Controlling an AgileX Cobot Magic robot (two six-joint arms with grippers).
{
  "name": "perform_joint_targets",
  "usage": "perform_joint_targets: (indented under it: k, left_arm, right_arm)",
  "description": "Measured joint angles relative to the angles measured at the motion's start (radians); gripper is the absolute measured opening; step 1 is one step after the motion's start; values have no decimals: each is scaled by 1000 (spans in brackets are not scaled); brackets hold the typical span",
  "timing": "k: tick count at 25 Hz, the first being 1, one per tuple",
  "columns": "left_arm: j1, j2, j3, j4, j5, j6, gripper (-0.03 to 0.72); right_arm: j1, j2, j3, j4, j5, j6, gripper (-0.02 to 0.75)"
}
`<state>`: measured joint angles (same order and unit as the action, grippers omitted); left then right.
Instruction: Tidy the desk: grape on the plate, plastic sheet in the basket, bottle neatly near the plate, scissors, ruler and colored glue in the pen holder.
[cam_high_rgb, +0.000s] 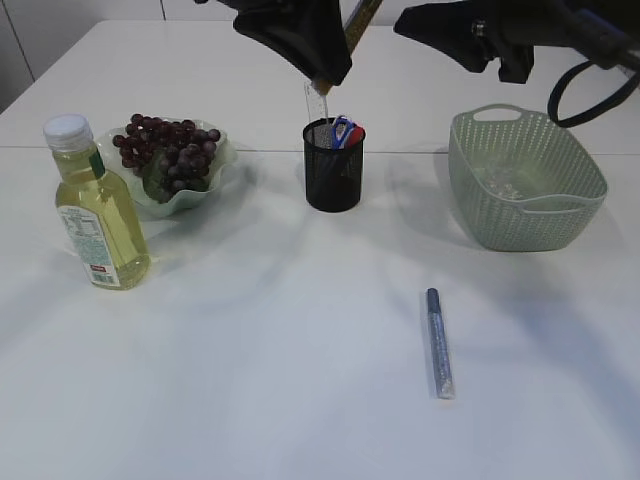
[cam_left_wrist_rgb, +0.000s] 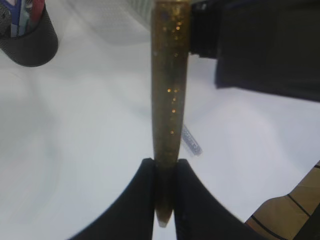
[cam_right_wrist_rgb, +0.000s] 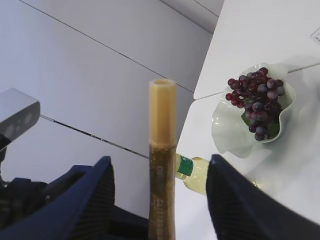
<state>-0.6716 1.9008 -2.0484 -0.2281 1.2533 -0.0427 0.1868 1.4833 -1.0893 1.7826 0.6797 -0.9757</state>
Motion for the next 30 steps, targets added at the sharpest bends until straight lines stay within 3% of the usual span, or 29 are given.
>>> perform_joint_targets:
  k: [30]
  left_arm:
    - [-18, 0, 0, -89, 0, 17, 57]
  right_arm:
    - [0, 6, -6, 0, -15, -63, 419]
